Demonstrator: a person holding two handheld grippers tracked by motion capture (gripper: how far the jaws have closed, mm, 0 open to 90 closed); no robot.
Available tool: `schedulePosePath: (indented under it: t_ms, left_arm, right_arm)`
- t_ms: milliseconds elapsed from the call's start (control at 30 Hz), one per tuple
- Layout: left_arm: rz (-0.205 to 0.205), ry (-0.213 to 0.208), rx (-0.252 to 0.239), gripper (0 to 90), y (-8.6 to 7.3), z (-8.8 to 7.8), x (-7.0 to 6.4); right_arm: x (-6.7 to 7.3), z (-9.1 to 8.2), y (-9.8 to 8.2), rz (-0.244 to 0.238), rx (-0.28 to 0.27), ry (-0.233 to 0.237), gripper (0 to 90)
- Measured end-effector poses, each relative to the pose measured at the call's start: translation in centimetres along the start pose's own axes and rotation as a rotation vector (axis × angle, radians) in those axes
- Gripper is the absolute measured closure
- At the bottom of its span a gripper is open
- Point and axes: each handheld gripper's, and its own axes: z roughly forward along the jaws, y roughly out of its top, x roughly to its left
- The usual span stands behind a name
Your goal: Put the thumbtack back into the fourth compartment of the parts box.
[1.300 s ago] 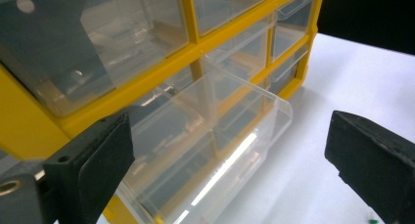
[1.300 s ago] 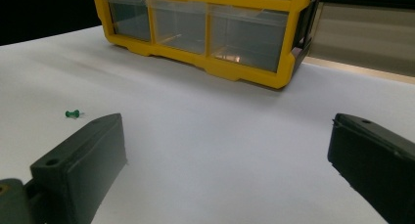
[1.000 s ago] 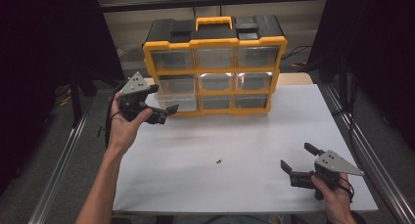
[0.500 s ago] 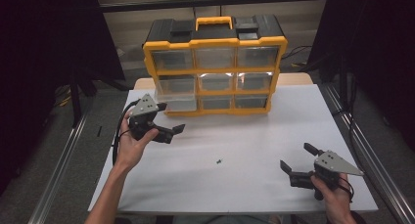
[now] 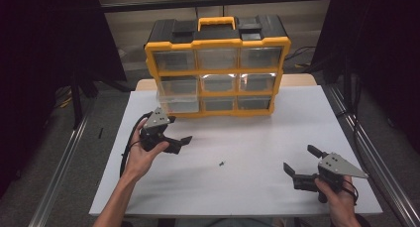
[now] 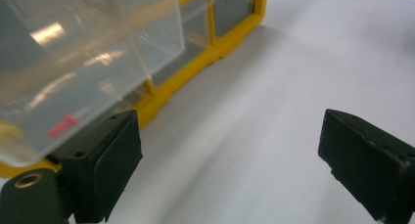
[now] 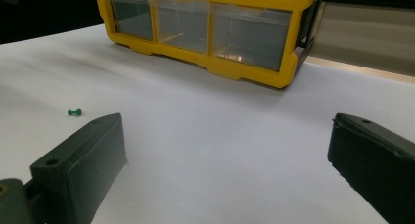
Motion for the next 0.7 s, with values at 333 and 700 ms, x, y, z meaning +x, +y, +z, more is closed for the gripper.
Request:
schedulePosePath:
  t_ms: [333,700]
  left_arm:
    - [-0.03,-0.093,0.091,7.0,-0.3,2.4,-1.1]
    - [-0.033,-0.168,0.15,6.1,-0.7,4.1,-2.4]
  right_arm:
    - [0.0,0.0,0.0,-0.003,0.003,0.002,0.8]
    - [0.1,0.1,0.0,-0.004,0.006,0.005,0.8]
